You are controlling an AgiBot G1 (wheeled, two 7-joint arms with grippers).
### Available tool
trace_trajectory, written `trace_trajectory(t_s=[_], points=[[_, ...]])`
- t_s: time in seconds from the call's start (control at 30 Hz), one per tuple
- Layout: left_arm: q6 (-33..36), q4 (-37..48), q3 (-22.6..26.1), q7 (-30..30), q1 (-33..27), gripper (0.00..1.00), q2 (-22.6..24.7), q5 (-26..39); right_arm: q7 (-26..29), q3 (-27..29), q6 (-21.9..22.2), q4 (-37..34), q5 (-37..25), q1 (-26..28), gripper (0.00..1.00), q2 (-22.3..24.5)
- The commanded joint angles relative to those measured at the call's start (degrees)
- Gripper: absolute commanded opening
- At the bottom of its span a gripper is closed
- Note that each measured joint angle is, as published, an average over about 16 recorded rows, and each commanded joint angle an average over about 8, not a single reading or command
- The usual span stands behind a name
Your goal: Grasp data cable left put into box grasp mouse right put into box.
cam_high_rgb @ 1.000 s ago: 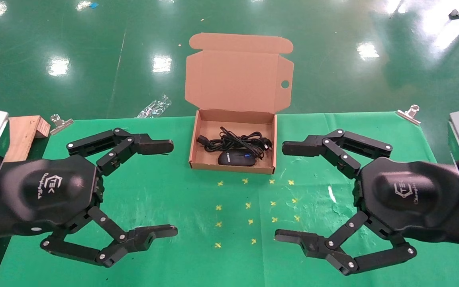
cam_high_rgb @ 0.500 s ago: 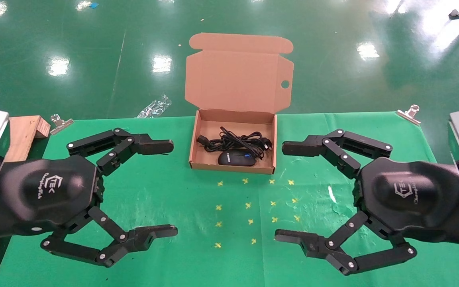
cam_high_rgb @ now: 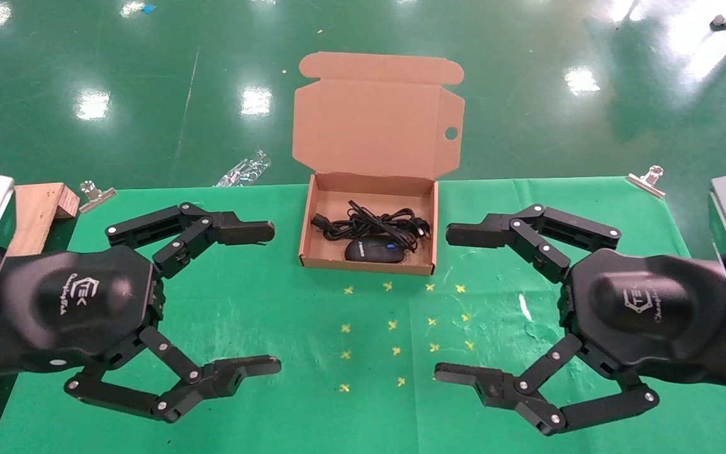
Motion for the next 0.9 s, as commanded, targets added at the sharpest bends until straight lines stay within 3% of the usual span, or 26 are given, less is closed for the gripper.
trace_trajectory(t_s=[0.03, 0.9], points=[[0.0, 0.0, 0.0, 0.0, 0.0, 1.00, 0.0, 0.0, 0.0, 0.0, 0.0, 0.0, 0.0, 0.0, 1.00, 0.0], [0.0, 0.0, 0.0, 0.0, 0.0, 1.00, 0.0, 0.0, 0.0, 0.0, 0.0, 0.0, 0.0, 0.0, 1.00, 0.0]])
